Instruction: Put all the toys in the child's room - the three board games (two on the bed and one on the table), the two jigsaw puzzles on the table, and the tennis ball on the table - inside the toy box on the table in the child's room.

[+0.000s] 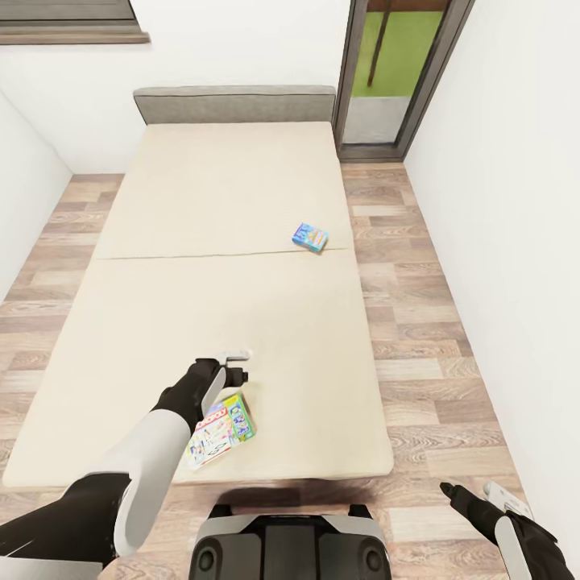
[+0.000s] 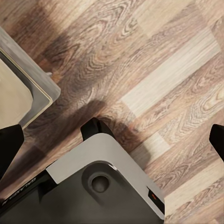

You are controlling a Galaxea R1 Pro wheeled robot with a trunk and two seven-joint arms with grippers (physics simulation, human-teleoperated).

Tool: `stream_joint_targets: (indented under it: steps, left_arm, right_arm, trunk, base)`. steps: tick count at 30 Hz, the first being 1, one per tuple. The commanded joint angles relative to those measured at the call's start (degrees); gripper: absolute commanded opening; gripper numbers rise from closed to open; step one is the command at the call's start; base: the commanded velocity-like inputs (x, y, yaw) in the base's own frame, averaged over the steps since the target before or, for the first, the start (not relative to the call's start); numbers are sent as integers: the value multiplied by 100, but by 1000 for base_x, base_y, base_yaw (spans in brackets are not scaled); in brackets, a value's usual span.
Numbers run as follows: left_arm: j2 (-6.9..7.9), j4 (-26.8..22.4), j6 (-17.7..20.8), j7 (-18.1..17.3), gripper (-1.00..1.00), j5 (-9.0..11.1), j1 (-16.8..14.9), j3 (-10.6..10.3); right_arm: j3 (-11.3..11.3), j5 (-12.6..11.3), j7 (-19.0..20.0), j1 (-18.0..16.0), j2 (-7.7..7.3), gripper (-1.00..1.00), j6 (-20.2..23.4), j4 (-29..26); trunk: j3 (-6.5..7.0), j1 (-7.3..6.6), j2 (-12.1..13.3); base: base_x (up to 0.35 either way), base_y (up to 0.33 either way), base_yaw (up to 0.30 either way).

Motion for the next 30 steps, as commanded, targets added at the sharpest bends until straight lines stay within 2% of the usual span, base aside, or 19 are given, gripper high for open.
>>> stream_joint_targets:
  steps: [1,14,30]
  left_arm:
    - [-9,-9,25,-2,100,-29,-4,41]
    - [-12,-10,-5,-9,100,-25,-26,32]
    - [-12,3,-18,-10,100,-33,-25,-14]
  right_arm:
    - [-11,-17,11,-2,1,100,32,-7]
    - [-3,-21,11,-2,-7,100,41,-1]
    - [-5,-22,11,-2,-16,100,43,0]
  trunk:
    - [-6,3,-8]
    - [-15,3,-8]
    - [-132,3,-8]
  base:
    - [0,0,0]
    - [0,0,0]
    - [0,0,0]
